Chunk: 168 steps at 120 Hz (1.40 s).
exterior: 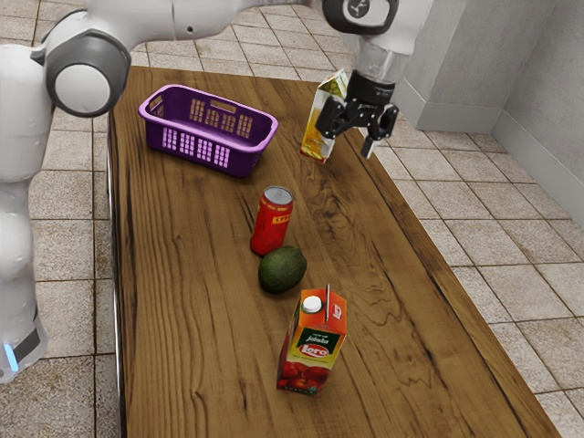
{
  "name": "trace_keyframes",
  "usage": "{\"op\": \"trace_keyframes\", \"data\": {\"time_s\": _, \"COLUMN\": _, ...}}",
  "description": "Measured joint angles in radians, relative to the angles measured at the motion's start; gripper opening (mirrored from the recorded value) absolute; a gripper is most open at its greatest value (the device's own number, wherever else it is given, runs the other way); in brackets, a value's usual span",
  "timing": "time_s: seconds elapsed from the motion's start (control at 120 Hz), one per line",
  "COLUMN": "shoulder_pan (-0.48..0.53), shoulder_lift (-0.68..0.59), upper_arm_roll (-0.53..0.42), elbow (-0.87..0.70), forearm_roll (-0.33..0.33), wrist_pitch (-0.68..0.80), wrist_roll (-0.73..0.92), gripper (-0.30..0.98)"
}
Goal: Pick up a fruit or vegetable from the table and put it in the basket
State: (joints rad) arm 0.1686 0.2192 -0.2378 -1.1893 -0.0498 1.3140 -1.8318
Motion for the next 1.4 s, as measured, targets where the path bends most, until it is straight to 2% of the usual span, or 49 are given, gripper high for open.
{"op": "trace_keyframes", "data": {"time_s": 0.3, "shoulder_pan": -0.009, "shoulder_lift": -0.039, "upper_arm_roll": -0.041, "elbow": -0.003, "forearm_roll": -0.011, "wrist_pitch": 0.002, "wrist_roll": -0.193, "gripper": 0.69}}
{"op": "trace_keyframes", "data": {"time_s": 0.367, "shoulder_pan": -0.015, "shoulder_lift": -0.015, "upper_arm_roll": -0.045, "elbow": -0.003, "forearm_roll": 0.041, "wrist_pitch": 0.005, "wrist_roll": -0.153, "gripper": 0.69}}
{"op": "trace_keyframes", "data": {"time_s": 0.517, "shoulder_pan": -0.113, "shoulder_lift": 0.006, "upper_arm_roll": -0.047, "elbow": -0.011, "forearm_roll": 0.174, "wrist_pitch": 0.049, "wrist_roll": 0.015, "gripper": 0.69}}
{"op": "trace_keyframes", "data": {"time_s": 0.592, "shoulder_pan": -0.204, "shoulder_lift": -0.063, "upper_arm_roll": 0.034, "elbow": -0.132, "forearm_roll": 0.202, "wrist_pitch": 0.100, "wrist_roll": 0.097, "gripper": 0.69}}
{"op": "trace_keyframes", "data": {"time_s": 0.675, "shoulder_pan": -0.242, "shoulder_lift": -0.211, "upper_arm_roll": 0.075, "elbow": -0.379, "forearm_roll": 0.184, "wrist_pitch": 0.195, "wrist_roll": 0.168, "gripper": 0.69}}
{"op": "trace_keyframes", "data": {"time_s": 0.767, "shoulder_pan": -0.258, "shoulder_lift": -0.306, "upper_arm_roll": 0.082, "elbow": -0.508, "forearm_roll": 0.144, "wrist_pitch": 0.272, "wrist_roll": 0.229, "gripper": 0.69}}
{"op": "trace_keyframes", "data": {"time_s": 1.0, "shoulder_pan": -0.208, "shoulder_lift": -0.374, "upper_arm_roll": 0.083, "elbow": -0.619, "forearm_roll": 0.060, "wrist_pitch": 0.372, "wrist_roll": 0.382, "gripper": 0.68}}
{"op": "trace_keyframes", "data": {"time_s": 1.15, "shoulder_pan": -0.119, "shoulder_lift": -0.492, "upper_arm_roll": 0.027, "elbow": -0.832, "forearm_roll": 0.019, "wrist_pitch": 0.444, "wrist_roll": 0.458, "gripper": 0.68}}
{"op": "trace_keyframes", "data": {"time_s": 1.4, "shoulder_pan": -0.095, "shoulder_lift": -0.491, "upper_arm_roll": -0.015, "elbow": -0.863, "forearm_roll": -0.022, "wrist_pitch": 0.523, "wrist_roll": 0.546, "gripper": 0.68}}
